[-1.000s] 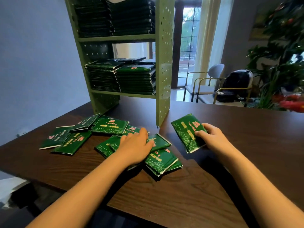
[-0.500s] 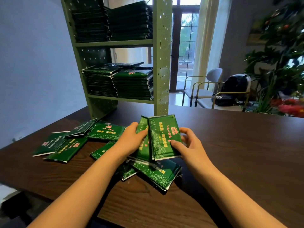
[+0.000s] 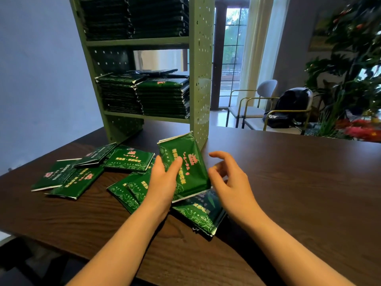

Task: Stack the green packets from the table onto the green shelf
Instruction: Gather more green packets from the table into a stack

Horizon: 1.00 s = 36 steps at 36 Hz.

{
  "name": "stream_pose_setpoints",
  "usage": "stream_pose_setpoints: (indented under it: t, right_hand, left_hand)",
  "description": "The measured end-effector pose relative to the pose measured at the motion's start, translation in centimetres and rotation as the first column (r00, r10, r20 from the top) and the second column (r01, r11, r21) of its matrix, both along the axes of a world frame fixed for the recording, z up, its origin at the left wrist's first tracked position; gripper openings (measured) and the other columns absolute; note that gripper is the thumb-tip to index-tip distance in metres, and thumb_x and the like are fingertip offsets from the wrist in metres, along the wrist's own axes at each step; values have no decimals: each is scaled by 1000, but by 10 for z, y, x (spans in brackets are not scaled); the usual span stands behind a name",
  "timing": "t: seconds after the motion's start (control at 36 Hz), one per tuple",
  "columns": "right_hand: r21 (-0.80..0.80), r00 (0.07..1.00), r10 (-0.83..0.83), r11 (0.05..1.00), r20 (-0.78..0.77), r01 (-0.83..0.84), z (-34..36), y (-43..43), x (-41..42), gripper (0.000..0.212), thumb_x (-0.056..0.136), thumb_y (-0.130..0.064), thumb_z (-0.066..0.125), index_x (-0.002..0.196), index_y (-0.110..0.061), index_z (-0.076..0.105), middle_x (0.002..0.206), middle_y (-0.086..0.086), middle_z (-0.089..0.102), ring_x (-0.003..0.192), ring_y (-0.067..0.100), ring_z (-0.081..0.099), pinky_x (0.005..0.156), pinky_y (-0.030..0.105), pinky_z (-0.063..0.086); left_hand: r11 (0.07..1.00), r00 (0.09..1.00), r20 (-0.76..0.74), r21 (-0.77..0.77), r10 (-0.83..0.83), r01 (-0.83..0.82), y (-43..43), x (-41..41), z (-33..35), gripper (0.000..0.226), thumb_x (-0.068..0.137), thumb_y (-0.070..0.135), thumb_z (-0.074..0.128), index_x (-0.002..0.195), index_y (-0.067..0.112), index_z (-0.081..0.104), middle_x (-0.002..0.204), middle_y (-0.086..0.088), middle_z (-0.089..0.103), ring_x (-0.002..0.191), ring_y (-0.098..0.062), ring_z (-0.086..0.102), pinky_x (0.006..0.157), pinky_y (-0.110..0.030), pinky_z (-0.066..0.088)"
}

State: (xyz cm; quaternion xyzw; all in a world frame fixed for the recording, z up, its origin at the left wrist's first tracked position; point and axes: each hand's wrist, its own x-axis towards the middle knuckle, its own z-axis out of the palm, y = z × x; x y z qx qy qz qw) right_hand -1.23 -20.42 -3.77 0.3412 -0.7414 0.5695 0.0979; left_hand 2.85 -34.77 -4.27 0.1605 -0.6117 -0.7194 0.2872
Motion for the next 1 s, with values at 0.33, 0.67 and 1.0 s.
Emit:
stream_pose_setpoints:
  t: [0.33, 0.67, 1.0]
  right_hand:
    - [750, 997, 80, 658, 22, -69, 12, 16, -3, 60, 80, -45, 67, 133, -28, 46, 107, -6, 53, 101, 14, 48, 89, 35, 47]
    - [430, 971, -48, 901, 234, -59, 20, 31, -22, 23, 84, -15, 64, 63, -14, 56, 60, -1, 59, 58, 8, 53, 58, 23, 41]
    - [461, 951, -152, 888, 271, 11, -9, 6, -14, 32, 88, -31, 58, 66, -10, 52, 70, 7, 52, 72, 24, 52, 65, 33, 36]
  left_hand:
    - [909, 988, -43, 400, 149, -120, -33, 4, -2, 82, 67, 34, 75, 140, 10, 45, 132, -13, 58, 119, -32, 58, 103, -55, 44]
    - [864, 978, -122, 497, 167, -85, -48, 1, -25, 114, 41, 37, 69, 149, 18, 36, 153, -5, 38, 137, -28, 41, 113, -53, 33]
    - [882, 985, -29, 450, 168, -137, -33, 13, -8, 102, 50, 33, 64, 147, 18, 37, 153, -7, 38, 141, -30, 35, 114, -54, 29]
